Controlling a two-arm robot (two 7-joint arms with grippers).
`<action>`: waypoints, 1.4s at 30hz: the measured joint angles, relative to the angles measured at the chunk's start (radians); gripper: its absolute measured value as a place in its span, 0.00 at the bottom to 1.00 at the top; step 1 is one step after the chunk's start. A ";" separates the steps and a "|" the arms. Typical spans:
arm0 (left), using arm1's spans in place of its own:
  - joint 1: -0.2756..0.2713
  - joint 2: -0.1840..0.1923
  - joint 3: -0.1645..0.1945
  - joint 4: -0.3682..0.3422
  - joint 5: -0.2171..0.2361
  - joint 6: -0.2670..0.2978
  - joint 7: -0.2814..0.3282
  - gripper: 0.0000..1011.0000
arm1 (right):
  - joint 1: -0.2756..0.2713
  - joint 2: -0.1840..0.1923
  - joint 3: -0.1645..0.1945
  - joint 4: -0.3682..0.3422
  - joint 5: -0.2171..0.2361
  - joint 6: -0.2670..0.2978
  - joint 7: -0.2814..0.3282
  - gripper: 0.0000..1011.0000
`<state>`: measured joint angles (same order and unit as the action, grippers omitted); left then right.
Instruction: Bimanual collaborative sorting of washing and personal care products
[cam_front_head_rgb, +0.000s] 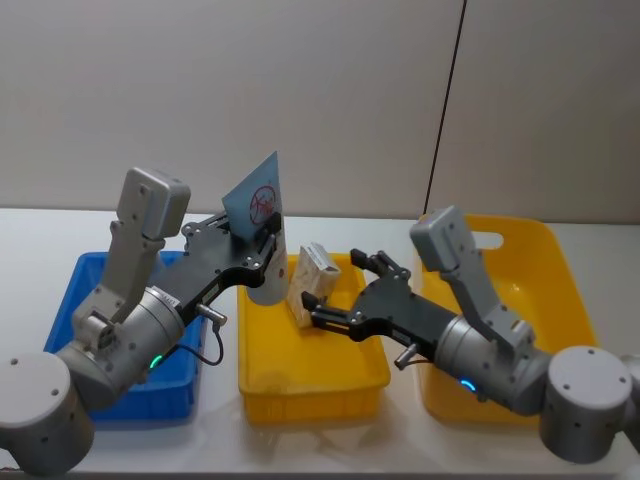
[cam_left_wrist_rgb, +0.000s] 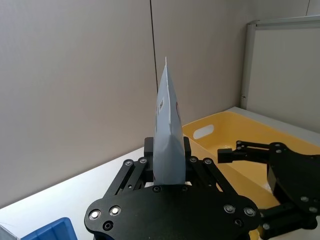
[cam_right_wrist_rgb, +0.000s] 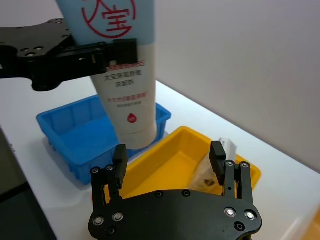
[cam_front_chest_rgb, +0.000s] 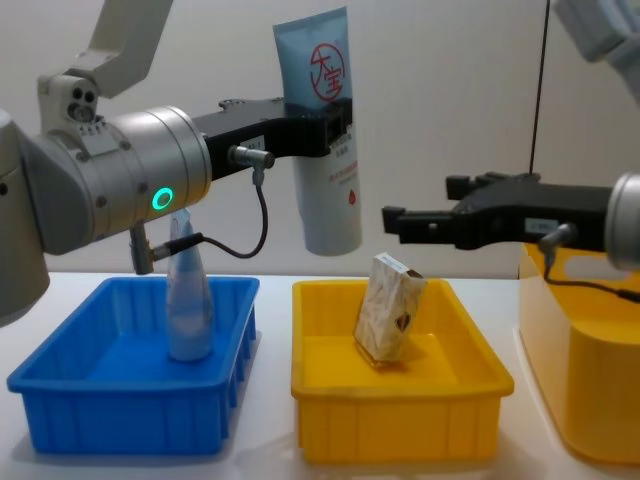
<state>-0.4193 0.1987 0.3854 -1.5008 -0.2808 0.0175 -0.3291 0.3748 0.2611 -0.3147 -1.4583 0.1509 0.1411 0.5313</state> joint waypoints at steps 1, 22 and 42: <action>0.000 0.000 0.000 0.000 0.000 0.000 0.000 0.25 | 0.010 -0.001 -0.007 0.010 0.001 0.002 0.009 0.99; 0.000 0.000 0.000 0.000 0.000 0.000 0.000 0.25 | 0.141 -0.047 -0.092 0.179 -0.007 -0.022 0.055 0.99; 0.000 0.000 0.000 0.000 0.000 0.000 0.000 0.25 | 0.238 -0.098 -0.146 0.321 -0.011 -0.073 0.074 0.97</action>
<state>-0.4192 0.1987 0.3853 -1.5009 -0.2807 0.0178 -0.3291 0.6128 0.1629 -0.4611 -1.1369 0.1403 0.0682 0.6056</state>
